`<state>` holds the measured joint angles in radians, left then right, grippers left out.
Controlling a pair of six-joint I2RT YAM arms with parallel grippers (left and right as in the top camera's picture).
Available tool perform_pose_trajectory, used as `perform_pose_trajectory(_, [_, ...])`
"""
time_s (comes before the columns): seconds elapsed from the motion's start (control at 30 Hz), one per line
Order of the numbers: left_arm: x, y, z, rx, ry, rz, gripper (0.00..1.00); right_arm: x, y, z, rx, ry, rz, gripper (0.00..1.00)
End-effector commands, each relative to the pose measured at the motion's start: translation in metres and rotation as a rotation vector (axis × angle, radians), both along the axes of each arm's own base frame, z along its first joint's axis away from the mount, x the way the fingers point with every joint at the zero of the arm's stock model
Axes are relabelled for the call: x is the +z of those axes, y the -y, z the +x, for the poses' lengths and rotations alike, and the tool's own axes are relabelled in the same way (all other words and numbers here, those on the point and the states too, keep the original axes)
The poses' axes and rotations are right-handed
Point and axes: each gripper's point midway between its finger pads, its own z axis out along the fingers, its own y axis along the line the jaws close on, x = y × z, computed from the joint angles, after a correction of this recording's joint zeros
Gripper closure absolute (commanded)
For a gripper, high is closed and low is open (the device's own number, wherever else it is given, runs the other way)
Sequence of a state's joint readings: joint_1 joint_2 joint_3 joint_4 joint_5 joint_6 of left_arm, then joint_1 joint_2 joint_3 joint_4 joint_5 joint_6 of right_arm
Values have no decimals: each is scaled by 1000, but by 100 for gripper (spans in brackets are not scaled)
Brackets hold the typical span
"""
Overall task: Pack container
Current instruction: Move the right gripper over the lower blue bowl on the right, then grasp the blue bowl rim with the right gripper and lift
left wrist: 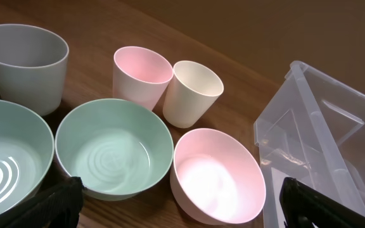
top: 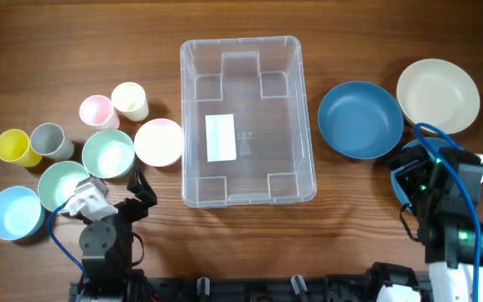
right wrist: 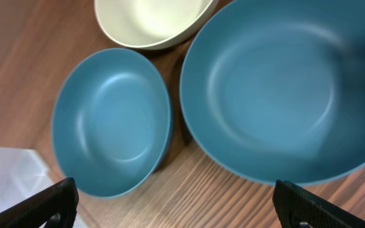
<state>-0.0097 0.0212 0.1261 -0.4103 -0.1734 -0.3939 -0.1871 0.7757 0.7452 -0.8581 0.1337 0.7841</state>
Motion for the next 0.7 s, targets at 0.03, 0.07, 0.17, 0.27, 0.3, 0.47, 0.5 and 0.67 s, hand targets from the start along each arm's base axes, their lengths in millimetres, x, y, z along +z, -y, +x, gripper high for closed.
perform_pose_trajectory(0.03, [-1, 0, 0, -5, 1, 13, 0, 39, 15, 22, 78, 9, -114, 1])
perform_pose_trajectory(0.07, [-1, 0, 0, -5, 1, 13, 0, 47, 22, 26, 69, 1, -122, 0])
perform_pose_trajectory(0.17, [-1, 0, 0, -5, 1, 13, 0, 50, 46, 28, 15, -74, -115, 0])
perform_pose_trajectory(0.27, [-1, 0, 0, -5, 1, 13, 0, 27, 66, 23, -58, -159, -39, 0])
perform_pose_trajectory(0.3, [-1, 0, 0, -5, 1, 13, 0, 14, 75, 18, -95, -202, 4, 0])
perform_pose_trajectory(0.47, [-1, 0, 0, -5, 1, 13, 0, -37, 101, -16, -240, -408, 171, 0])
perform_pose_trajectory(0.5, [-1, 0, 0, -5, 1, 13, 0, -46, 102, -23, -271, -441, 207, 0])
perform_pose_trajectory(0.67, [-1, 0, 0, -5, 1, 13, 0, -78, 85, -54, -297, -571, 316, 0])
